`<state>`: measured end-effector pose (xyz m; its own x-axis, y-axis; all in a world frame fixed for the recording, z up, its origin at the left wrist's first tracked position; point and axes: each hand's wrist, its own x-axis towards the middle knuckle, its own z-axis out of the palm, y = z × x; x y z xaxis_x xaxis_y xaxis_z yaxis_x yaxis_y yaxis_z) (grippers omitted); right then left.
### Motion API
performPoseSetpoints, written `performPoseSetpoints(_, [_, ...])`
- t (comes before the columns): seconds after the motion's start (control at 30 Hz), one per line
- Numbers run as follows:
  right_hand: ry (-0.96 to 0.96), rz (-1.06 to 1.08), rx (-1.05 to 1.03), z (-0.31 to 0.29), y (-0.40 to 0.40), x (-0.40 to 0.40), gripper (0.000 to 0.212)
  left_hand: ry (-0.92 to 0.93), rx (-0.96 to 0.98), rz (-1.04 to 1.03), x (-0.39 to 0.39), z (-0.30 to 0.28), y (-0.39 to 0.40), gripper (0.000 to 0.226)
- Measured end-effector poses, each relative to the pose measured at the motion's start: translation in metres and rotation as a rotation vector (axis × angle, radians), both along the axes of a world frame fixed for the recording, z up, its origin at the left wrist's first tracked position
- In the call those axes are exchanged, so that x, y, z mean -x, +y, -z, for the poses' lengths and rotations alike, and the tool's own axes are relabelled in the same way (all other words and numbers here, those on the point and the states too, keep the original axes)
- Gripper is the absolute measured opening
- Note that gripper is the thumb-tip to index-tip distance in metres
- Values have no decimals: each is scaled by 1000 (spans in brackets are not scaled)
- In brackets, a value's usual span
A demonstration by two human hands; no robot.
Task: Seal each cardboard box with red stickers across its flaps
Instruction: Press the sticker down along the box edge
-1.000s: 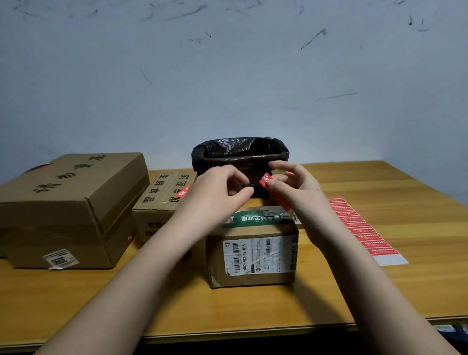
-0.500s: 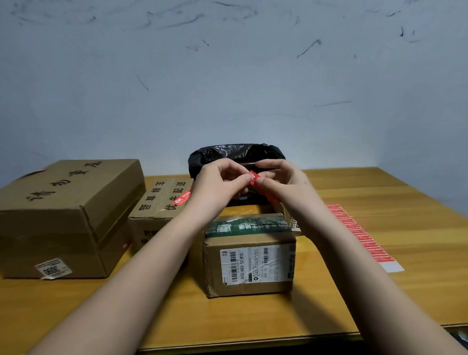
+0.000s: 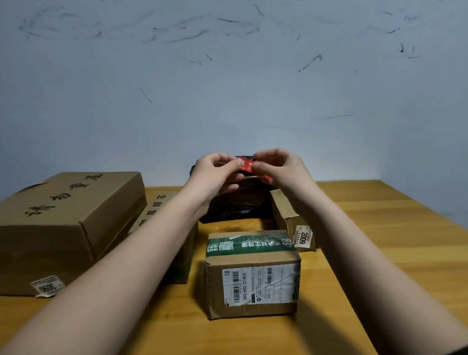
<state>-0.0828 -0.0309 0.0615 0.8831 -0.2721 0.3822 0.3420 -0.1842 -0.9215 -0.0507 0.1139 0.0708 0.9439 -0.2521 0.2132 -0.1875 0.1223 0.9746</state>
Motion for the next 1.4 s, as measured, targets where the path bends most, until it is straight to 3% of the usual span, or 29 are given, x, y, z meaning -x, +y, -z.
performPoseSetpoints(0.13, [41,53,80,-14,-6,-17,7,88,80,11,-19,-16,0,5])
performPoseSetpoints(0.37, [117,178,164,-26,-8,-64,7,214,55,90,-50,-33,-11,6])
performPoseSetpoints(0.63, [214,-110,-227,-36,-10,-99,12,268,18,4,-91,-39,-28,12])
performPoseSetpoints(0.77, [213,-128,-175,-30,-17,-119,3,309,-7,12,-113,-36,-39,13])
performPoseSetpoints(0.93, [206,-63,-101,-23,-27,-150,14,225,-61,-91,-147,-25,-48,19])
performPoseSetpoints(1.13, [248,16,72,-11,-29,-180,17,-55,-428,-415,-177,-14,-57,16])
performPoseSetpoints(1.23, [258,58,243,-3,-29,-191,17,-146,-558,-413,-180,-9,-60,16])
performPoseSetpoints(1.33, [243,100,422,2,-31,-195,17,-245,-790,-379,-186,-5,-61,35])
performPoseSetpoints(1.4, [218,119,500,4,-33,-196,15,-266,-871,-329,-189,-3,-59,27])
